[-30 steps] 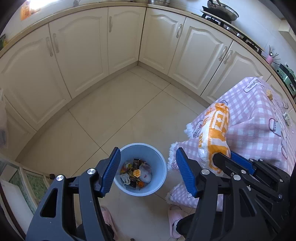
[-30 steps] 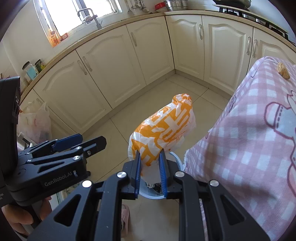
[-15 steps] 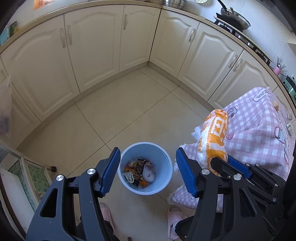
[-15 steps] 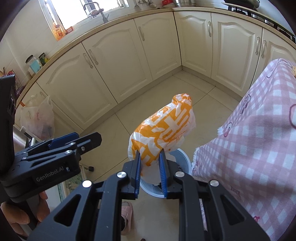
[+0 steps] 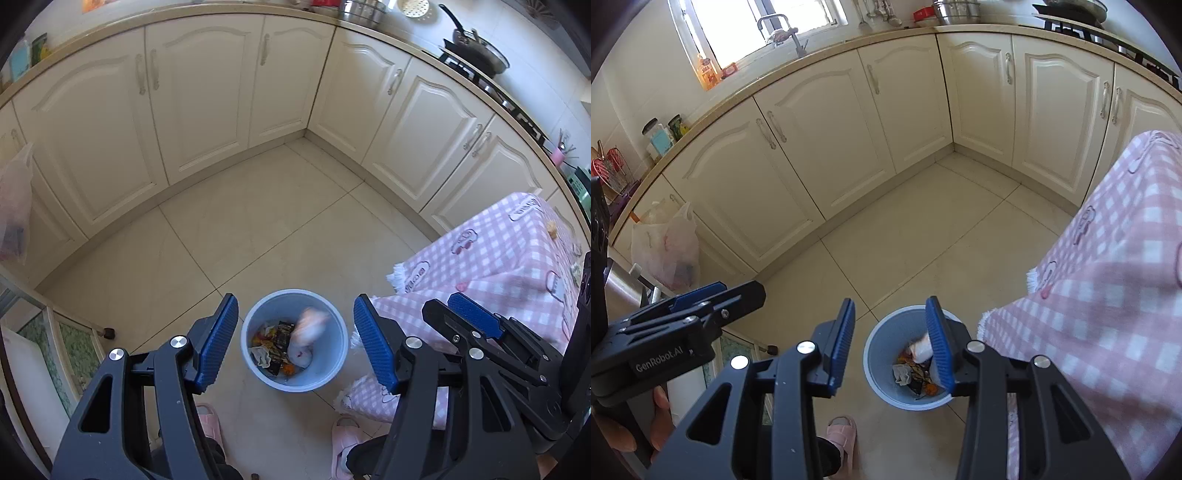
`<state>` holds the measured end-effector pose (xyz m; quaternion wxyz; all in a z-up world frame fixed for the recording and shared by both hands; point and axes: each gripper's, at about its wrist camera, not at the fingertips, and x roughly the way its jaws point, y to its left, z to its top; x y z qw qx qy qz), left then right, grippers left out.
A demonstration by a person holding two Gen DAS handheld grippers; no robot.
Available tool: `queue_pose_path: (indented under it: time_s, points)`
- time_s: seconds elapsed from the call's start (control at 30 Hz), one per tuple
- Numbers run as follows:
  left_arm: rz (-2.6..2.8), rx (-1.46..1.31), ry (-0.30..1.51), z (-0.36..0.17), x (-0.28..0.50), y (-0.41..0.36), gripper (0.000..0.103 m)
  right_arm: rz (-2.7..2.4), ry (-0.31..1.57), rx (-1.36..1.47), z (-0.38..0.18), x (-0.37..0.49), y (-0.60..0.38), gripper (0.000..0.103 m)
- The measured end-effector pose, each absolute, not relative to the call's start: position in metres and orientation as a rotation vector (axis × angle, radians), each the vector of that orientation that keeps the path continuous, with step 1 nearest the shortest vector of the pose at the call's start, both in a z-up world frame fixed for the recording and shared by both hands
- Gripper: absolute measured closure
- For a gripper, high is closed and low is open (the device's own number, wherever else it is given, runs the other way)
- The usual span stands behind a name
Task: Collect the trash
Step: 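Open the right tool to drop the orange-white bag into the bucket, then move both tools back over the table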
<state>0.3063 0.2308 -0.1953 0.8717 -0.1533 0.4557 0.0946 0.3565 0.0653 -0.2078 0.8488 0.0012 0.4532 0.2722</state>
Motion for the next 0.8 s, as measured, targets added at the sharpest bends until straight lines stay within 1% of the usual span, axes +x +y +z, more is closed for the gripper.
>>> queue_pose_path:
  time_s: [0.2, 0.37, 0.57, 0.8]
  points:
    - [0.139, -0.275, 0.919, -0.173, 0.303, 0.202, 0.041, 0.531, 0.910, 0.021, -0.183, 0.344, 0.034, 0.064]
    - [0.076, -0.233, 0.863, -0.143, 0.298, 0.167, 0.041, 0.488, 0.824, 0.045, -0.147, 0.330, -0.006, 0.064]
    - [-0.031, -0.154, 0.806, -0.111, 0.300, 0.105, 0.040, 0.394, 0.726, 0.073, -0.108, 0.315, -0.069, 0.062]
    - [-0.154, -0.055, 0.788, -0.096, 0.317, 0.025, 0.040, 0.250, 0.675, 0.123, -0.091, 0.313, -0.160, 0.060]
